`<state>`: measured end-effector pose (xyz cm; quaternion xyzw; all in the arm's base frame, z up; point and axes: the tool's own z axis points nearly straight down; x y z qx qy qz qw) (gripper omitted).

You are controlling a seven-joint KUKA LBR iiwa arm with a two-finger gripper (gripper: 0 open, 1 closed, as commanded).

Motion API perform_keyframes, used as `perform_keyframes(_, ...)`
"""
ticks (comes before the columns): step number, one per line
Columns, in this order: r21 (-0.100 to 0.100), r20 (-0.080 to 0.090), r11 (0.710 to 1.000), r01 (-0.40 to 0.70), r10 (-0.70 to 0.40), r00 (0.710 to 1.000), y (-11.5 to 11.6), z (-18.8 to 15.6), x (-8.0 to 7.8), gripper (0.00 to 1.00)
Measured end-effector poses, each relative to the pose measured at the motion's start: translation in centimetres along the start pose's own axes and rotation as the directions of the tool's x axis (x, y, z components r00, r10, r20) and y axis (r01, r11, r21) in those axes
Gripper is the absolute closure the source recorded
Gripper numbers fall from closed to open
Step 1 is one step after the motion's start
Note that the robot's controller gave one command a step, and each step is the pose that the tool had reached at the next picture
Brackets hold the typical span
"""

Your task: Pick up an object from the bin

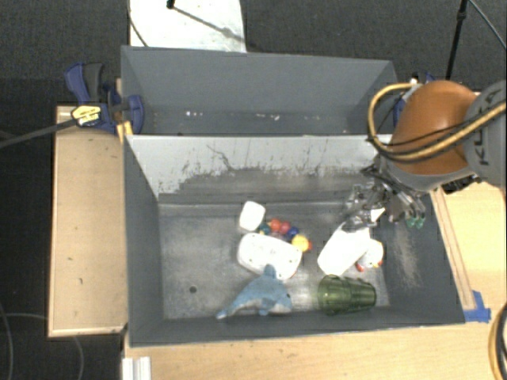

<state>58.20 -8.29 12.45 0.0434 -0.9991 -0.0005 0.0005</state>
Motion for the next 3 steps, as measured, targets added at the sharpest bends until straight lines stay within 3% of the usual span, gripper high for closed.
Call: perform_keyframes(3, 0.002, 0.008, 1.000, -0.001, 0.001, 1.000, 0.0, -3.2, -0.2, 1.00)
